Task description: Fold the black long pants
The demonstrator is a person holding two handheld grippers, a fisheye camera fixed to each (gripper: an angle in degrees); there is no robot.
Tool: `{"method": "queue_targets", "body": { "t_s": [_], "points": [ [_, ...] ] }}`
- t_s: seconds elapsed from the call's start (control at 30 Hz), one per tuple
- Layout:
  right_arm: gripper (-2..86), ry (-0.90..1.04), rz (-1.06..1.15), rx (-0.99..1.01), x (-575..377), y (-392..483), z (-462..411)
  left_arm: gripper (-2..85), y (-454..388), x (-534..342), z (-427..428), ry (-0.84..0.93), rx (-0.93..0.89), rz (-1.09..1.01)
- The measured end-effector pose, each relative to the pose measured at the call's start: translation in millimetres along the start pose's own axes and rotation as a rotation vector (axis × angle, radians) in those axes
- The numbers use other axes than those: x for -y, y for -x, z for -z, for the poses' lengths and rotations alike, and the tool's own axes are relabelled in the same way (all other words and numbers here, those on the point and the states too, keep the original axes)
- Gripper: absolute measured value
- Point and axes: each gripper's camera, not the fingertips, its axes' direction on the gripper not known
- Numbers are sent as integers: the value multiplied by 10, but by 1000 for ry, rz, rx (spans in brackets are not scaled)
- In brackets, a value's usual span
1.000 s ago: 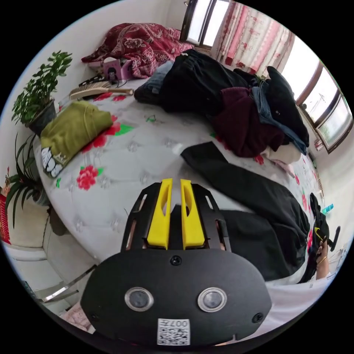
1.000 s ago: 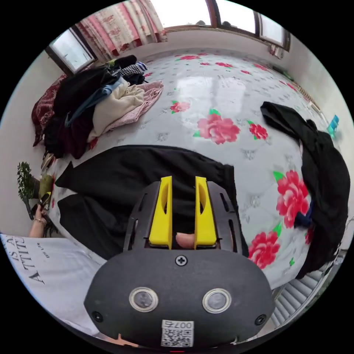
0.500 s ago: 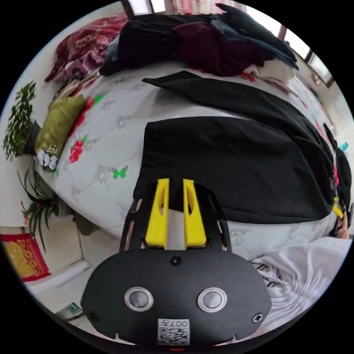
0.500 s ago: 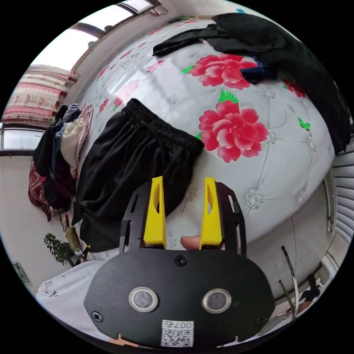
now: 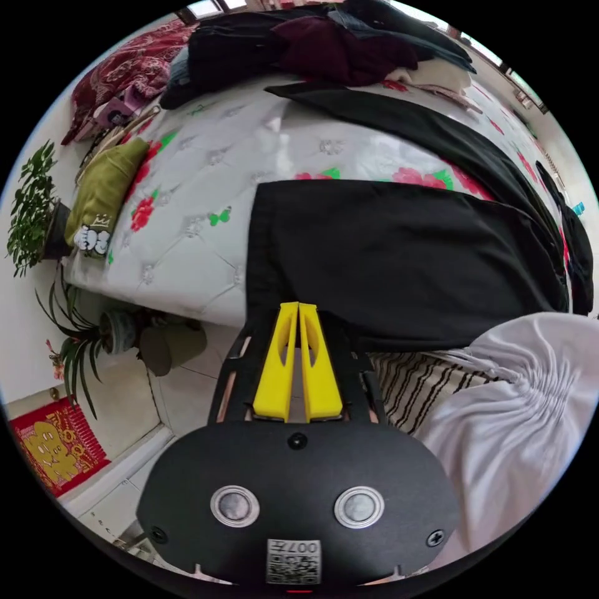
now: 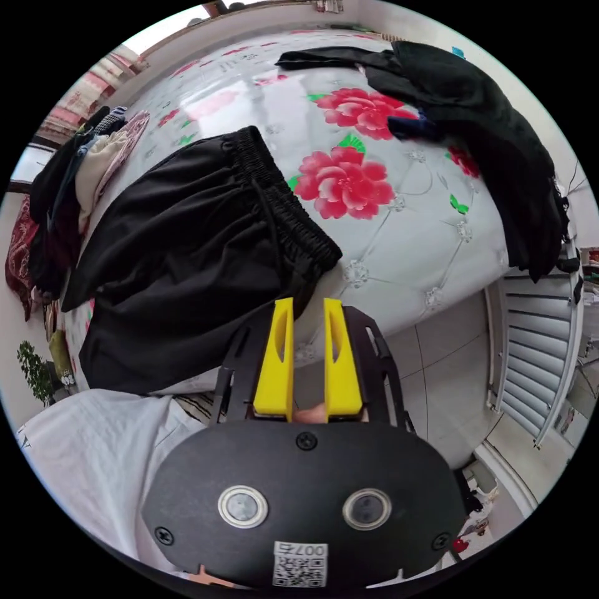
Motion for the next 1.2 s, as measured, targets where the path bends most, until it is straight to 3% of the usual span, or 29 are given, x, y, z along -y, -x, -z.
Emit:
{"method": "queue_targets", "body": {
  "t_s": [0.2, 0.37, 0.53, 0.7, 0.87, 0.97, 1.07, 1.2],
  "points": [
    [64, -272, 184, 8, 703, 731, 645, 63, 62, 744, 446, -183, 26, -76],
    [83, -206, 419, 54, 1673, 1652, 567, 84, -338, 1935, 424, -157, 173, -377],
    [92, -25, 588, -26, 2429, 2473, 120, 87, -470, 2799, 279, -99, 264, -509],
    [88, 121, 666, -108, 2915, 3020, -355, 88, -379, 3559, 398, -130, 157, -458],
    [59, 224, 695, -87, 3078, 3249, -604, 85, -572, 4083, 112, 1, 150, -454],
    [22, 273, 731, -102, 3090, 3357, -601, 4, -764, 4147, 106, 50, 209, -482],
    [5, 184, 762, -166, 3021, 3452, -397, -5, -793, 4075, 263, 64, 262, -529],
    [-1, -36, 733, -117, 2826, 3364, 277, -9, -27, 3630, 1276, -204, 116, -252]
  ]
}}
